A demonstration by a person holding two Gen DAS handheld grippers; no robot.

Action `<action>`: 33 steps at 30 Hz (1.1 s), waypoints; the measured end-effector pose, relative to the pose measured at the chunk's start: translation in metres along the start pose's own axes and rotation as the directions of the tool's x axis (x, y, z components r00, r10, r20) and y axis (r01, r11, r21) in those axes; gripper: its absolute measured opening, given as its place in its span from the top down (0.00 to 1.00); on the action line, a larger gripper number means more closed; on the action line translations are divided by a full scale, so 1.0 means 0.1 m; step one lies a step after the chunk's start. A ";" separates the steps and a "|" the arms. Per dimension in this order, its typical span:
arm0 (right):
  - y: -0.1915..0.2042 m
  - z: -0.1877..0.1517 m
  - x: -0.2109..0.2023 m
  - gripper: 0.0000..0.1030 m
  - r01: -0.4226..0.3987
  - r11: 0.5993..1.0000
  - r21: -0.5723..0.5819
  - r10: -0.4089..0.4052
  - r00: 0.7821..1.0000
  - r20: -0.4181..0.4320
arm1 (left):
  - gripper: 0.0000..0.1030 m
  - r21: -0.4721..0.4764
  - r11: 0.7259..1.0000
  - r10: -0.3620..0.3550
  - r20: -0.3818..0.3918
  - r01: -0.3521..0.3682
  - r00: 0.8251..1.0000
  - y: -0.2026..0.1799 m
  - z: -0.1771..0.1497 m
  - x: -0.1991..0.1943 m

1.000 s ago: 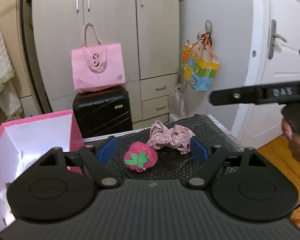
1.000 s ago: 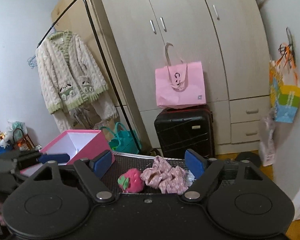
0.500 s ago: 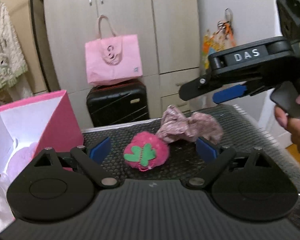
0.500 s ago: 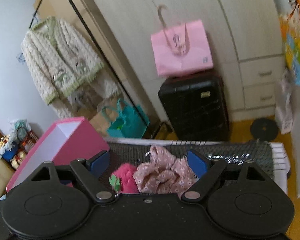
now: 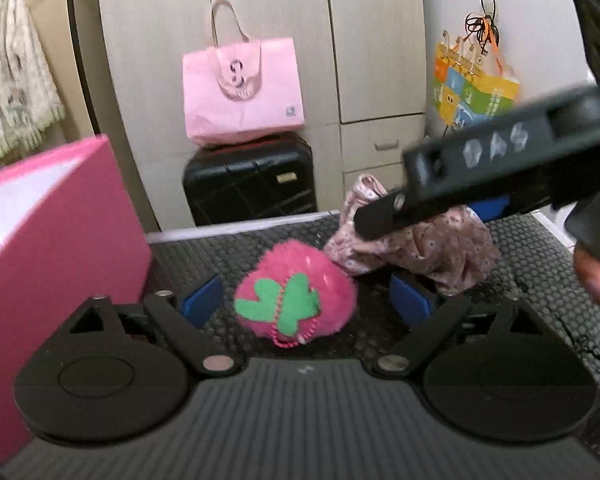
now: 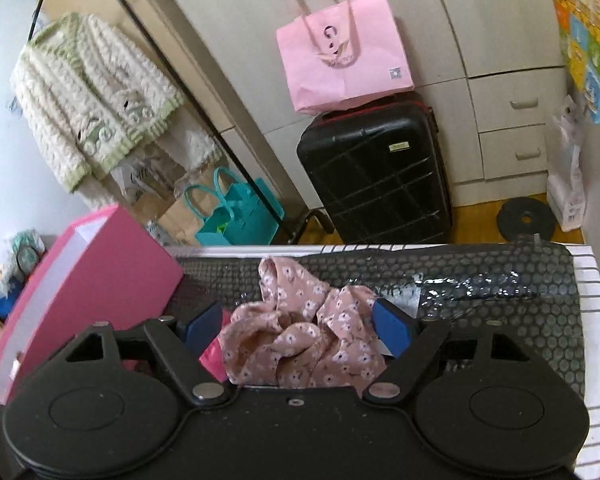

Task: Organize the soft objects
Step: 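Grasp the pink strawberry plush with the left gripper while the right grasps the floral scrunchie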

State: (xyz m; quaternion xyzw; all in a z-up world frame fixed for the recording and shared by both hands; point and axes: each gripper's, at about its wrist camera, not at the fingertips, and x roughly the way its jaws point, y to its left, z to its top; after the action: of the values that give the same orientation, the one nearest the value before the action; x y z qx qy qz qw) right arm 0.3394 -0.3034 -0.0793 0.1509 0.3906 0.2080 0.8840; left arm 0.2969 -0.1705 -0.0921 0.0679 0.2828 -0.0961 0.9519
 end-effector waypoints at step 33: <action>0.36 -0.52 -0.89 0.84 0.143 0.987 -0.070 -0.132 0.982 0.137 | 0.52 -0.097 0.984 -0.143 0.062 0.149 0.988 0.20 -0.14 -0.77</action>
State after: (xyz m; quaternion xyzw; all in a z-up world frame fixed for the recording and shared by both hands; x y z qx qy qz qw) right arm 0.2369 -0.3102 -0.0422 0.1017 0.3323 0.1515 0.9254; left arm 0.2312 -0.1370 -0.0596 -0.0040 0.2656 -0.1531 0.9518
